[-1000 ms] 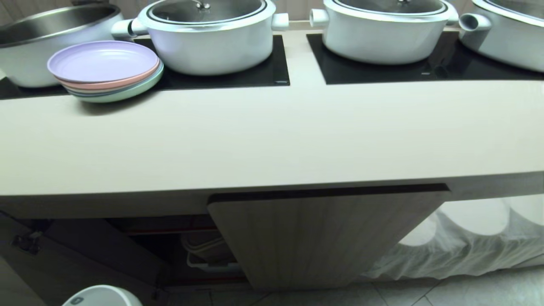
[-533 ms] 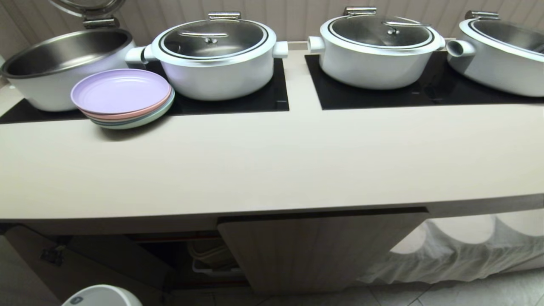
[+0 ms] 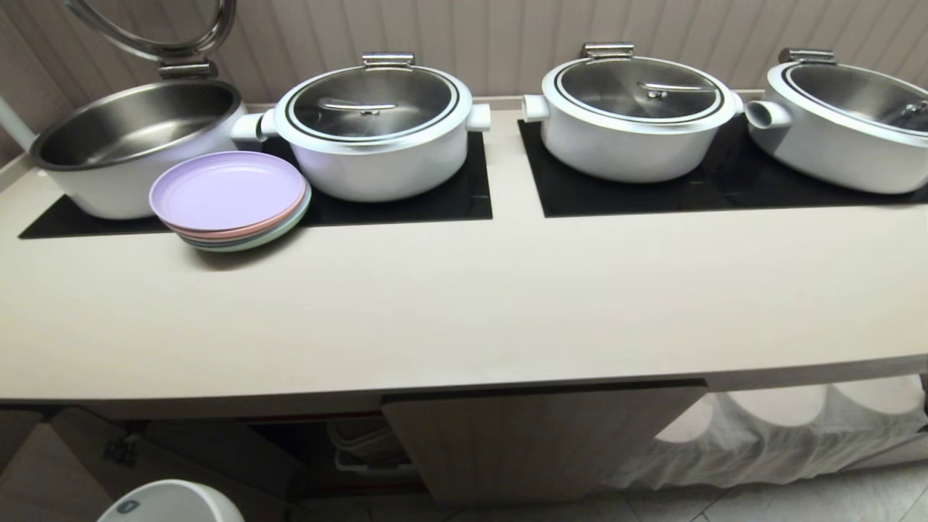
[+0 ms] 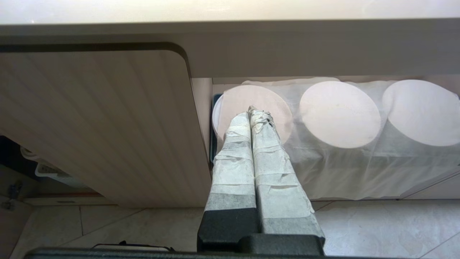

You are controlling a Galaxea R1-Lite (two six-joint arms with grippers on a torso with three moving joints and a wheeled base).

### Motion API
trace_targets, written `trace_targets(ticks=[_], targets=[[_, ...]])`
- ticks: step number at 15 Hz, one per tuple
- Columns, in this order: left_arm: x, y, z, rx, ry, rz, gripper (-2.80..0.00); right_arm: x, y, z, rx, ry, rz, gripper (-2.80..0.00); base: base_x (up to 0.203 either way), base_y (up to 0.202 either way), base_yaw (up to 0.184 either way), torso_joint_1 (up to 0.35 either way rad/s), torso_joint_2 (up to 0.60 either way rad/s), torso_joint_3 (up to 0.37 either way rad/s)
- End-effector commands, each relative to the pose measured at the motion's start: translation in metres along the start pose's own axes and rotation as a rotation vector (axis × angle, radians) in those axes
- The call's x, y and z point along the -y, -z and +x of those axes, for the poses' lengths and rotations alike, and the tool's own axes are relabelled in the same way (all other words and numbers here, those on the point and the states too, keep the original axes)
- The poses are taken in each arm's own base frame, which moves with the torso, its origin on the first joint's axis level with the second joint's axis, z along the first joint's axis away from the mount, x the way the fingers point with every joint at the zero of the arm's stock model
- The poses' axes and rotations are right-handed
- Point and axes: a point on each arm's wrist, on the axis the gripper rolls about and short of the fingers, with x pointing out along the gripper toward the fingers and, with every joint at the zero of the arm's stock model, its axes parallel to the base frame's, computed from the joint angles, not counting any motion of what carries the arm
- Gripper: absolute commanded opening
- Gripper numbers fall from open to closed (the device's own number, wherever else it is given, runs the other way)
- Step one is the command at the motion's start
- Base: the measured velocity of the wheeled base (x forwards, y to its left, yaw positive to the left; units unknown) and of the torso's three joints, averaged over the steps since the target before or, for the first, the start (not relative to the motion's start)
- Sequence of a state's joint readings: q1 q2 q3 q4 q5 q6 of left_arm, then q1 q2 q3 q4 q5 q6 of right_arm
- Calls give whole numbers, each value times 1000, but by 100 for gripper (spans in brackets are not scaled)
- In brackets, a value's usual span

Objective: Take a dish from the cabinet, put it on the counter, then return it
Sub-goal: Place it on the table

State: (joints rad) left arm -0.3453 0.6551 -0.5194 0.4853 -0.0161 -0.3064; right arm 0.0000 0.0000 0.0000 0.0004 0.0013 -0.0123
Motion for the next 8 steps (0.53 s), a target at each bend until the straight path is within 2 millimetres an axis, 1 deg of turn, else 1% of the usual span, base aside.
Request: trace_targets(ticks=[1,8], targets=[[0,0,0,-3,-2,-2,-280,0,0,0,0,0,0,-280,0,0,0,165,-345,-180],[0,0,0,-1,-1,-2,-280,0,0,0,0,-2,0,-280,0,0,0,156,-326,-168]])
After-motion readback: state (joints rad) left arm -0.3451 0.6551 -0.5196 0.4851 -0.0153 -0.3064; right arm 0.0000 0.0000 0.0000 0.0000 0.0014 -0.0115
